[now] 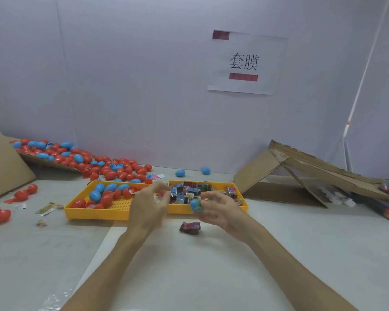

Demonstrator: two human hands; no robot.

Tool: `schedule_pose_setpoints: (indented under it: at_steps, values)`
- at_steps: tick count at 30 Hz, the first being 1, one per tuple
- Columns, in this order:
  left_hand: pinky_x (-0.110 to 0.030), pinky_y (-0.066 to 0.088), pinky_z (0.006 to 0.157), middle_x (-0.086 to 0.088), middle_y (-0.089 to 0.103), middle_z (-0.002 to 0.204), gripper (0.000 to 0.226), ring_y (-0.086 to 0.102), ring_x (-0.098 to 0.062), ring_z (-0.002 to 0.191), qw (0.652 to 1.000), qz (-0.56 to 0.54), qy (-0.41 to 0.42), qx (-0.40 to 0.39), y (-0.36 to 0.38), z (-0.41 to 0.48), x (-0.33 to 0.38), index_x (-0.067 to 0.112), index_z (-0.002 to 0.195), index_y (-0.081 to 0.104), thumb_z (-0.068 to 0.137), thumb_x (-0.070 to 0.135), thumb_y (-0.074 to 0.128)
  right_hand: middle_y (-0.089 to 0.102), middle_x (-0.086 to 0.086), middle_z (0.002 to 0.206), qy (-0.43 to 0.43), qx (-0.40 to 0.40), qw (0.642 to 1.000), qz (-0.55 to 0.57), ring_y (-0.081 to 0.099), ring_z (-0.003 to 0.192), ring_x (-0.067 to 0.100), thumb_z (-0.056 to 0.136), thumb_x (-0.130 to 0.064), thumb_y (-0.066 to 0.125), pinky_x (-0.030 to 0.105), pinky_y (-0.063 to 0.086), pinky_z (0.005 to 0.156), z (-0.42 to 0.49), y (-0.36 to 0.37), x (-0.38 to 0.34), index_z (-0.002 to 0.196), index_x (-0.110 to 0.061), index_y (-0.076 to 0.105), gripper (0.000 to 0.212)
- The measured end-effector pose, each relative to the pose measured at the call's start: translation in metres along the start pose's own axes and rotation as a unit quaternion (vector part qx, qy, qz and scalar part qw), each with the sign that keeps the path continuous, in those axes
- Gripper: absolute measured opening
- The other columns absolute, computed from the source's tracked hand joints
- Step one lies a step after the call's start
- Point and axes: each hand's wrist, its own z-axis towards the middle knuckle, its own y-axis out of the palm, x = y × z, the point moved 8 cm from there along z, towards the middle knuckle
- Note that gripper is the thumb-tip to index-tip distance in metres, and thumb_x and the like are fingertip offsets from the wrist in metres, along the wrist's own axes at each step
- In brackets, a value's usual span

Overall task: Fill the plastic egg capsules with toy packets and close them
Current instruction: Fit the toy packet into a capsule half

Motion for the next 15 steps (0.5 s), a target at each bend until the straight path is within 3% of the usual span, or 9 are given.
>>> schedule_pose_setpoints:
  at_steps: [2,4,6,7,9,11,15]
  values:
    - [-0.035,0.052,0.085,0.005,0.074,0.108,0.014,0.063,-0.014,0.097,0.991,0.117,-0.058,-0.03,-0.003,0.006,-0.024,0.029,0.107,0.072,0.094,0.028,0.068,0.074,0.012,0.109,0.0,0.014,1.0,-0.021,0.074,0.095,0.026,0.087,-0.021,0.074,0.03,0.06,0.073,0.011,-0.005,-0.025,0.122,-0.009,0.064,0.038]
    - [-0.042,0.049,0.096,0.002,0.07,0.119,0.025,0.062,-0.021,0.11,0.974,0.181,-0.116,-0.071,-0.003,0.007,-0.043,0.03,0.119,0.068,0.096,0.037,0.064,0.074,0.011,0.1,-0.065,0.08,0.987,0.122,0.074,0.083,0.019,0.097,-0.019,0.061,0.025,0.06,0.066,0.024,-0.03,-0.07,0.122,-0.005,0.062,0.029]
    - [-0.045,0.046,0.102,0.002,0.068,0.126,0.033,0.06,-0.022,0.117,0.966,0.199,-0.14,-0.086,-0.002,0.007,-0.051,0.029,0.127,0.063,0.097,0.042,0.062,0.07,0.015,0.101,-0.131,0.155,0.932,0.299,0.072,0.085,0.023,0.105,-0.019,0.048,0.031,0.06,0.069,0.028,-0.065,-0.111,0.118,-0.006,0.057,0.021]
    - [-0.045,0.046,0.102,0.002,0.068,0.127,0.034,0.06,-0.022,0.118,0.966,0.202,-0.139,-0.086,-0.001,0.007,-0.051,0.029,0.129,0.062,0.098,0.042,0.062,0.068,0.017,0.105,-0.145,0.186,0.916,0.326,0.07,0.089,0.027,0.107,-0.023,0.044,0.036,0.059,0.073,0.026,-0.079,-0.121,0.119,-0.008,0.052,0.021]
    - [-0.047,0.047,0.102,0.002,0.068,0.127,0.034,0.061,-0.022,0.117,0.967,0.204,-0.128,-0.081,0.0,0.007,-0.047,0.027,0.13,0.062,0.098,0.038,0.063,0.067,0.018,0.108,-0.129,0.22,0.938,0.234,0.069,0.092,0.03,0.108,-0.027,0.041,0.039,0.056,0.077,0.02,-0.092,-0.115,0.117,-0.009,0.049,0.022]
    - [-0.046,0.047,0.101,0.001,0.069,0.124,0.033,0.062,-0.023,0.114,0.968,0.215,-0.119,-0.054,-0.007,0.008,-0.046,0.027,0.128,0.064,0.096,0.032,0.065,0.073,0.013,0.098,-0.11,0.238,0.964,0.046,0.072,0.083,0.024,0.106,-0.022,0.045,0.033,0.057,0.07,0.016,-0.093,-0.093,0.111,-0.01,0.058,0.018]
    - [-0.046,0.045,0.096,-0.004,0.07,0.118,0.036,0.061,-0.029,0.112,0.968,0.203,-0.147,-0.029,-0.025,0.019,-0.056,0.03,0.129,0.063,0.093,0.023,0.062,0.072,0.006,0.073,-0.163,0.251,0.939,-0.17,0.063,0.057,0.014,0.1,-0.002,0.05,0.023,0.051,0.054,0.005,-0.077,-0.056,0.091,-0.012,0.071,0.024]
